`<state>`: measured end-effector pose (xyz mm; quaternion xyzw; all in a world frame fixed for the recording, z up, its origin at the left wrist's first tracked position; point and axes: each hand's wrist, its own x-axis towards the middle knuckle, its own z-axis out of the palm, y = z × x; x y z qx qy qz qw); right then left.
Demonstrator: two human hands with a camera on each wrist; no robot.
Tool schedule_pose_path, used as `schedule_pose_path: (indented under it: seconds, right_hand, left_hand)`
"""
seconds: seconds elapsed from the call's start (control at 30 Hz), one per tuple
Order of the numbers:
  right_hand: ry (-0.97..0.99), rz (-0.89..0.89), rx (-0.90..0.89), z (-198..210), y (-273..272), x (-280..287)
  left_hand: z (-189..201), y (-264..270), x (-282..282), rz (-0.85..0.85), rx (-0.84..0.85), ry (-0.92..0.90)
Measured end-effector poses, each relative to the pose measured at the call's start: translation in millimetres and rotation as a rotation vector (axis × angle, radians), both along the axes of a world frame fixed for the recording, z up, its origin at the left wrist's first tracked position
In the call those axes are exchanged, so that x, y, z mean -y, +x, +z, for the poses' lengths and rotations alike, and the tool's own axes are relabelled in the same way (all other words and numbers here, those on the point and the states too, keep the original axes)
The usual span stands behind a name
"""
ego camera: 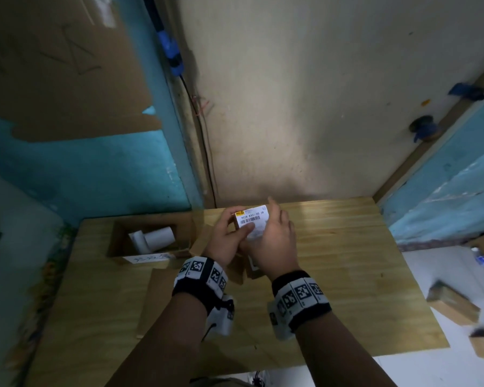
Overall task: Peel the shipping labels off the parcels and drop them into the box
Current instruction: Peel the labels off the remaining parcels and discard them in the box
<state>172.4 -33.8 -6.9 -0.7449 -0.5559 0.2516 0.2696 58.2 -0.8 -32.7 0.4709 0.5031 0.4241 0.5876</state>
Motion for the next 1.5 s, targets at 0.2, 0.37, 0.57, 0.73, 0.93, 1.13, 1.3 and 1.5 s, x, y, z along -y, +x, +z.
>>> schedule_pose_path:
  seconds: [0.2,0.37,0.57,0.73,0.93,1.13,1.3,1.5]
  right_hand:
    - [-0.262,-0.054,-0.472,-11,19,-6]
    - [-0.31,-0.037,-0.621,-20,27,1]
    - [-0.258,-0.111,-0.528,-31,26,-1]
    - [-0.244,-0.121,-0.508,-34,23,2]
    - [-0.215,-0.105,-0.509,-36,28,10]
    - [-0.218,-0.107,-0.527,-38,27,14]
    - [-0.207,-0.129,-0.495,-36,23,15]
    - [-0.184,-0.164,-0.494,-35,17,15]
  left_hand:
    - [2,-15,-4,0.008,0.1,-0.004]
    - [4,-14,-3,0.015,0.043,0.039]
    - [1,-16,-9,0.077,-0.236,0.156]
    - [11,-12,-9,0.217,-0.504,0.288]
    - [21,-14,-7,0.174,-0.585,0.298]
    - [23,-9,-2,0.107,-0.812,0.355]
    - [22,-4,3,0.106,-0.895,0.382]
    - [27,-7,6,0.118,-0.802,0.407]
